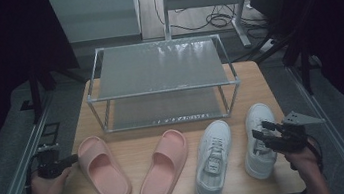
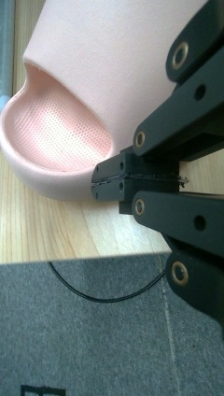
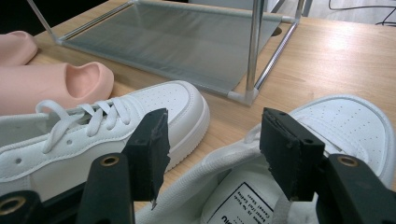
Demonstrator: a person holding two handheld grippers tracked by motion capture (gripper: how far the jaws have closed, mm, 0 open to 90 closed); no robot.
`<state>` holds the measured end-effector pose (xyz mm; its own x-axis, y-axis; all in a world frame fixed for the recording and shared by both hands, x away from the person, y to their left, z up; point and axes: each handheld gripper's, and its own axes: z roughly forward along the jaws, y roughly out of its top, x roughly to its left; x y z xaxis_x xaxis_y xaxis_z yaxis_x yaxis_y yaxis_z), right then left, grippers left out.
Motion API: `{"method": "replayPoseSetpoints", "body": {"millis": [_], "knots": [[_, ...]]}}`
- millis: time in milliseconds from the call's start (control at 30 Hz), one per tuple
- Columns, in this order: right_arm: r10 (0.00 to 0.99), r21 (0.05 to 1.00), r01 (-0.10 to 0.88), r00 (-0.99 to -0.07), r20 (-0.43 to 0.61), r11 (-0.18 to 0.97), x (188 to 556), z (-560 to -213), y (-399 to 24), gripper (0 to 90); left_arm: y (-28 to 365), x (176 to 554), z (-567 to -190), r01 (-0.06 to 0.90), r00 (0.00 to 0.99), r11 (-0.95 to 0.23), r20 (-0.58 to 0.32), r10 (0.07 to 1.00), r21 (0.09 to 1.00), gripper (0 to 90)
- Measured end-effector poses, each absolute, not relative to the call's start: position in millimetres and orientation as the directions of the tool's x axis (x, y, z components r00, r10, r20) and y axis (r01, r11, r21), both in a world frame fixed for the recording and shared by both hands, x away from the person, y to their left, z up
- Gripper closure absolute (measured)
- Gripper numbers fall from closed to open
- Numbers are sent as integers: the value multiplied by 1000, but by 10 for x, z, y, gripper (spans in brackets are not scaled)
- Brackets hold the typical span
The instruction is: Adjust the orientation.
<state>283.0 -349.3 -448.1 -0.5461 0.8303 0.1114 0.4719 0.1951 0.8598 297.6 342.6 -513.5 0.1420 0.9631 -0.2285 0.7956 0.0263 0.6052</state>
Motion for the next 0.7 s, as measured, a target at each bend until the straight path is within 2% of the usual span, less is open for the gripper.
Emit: {"method": "replayPoseSetpoints", "body": {"millis": [700], "knots": [[830, 858, 477, -545, 117, 192, 2840, -4500, -3498, 427, 2912, 3297, -5112, 790, 249, -62, -227, 941, 610, 900]]}}
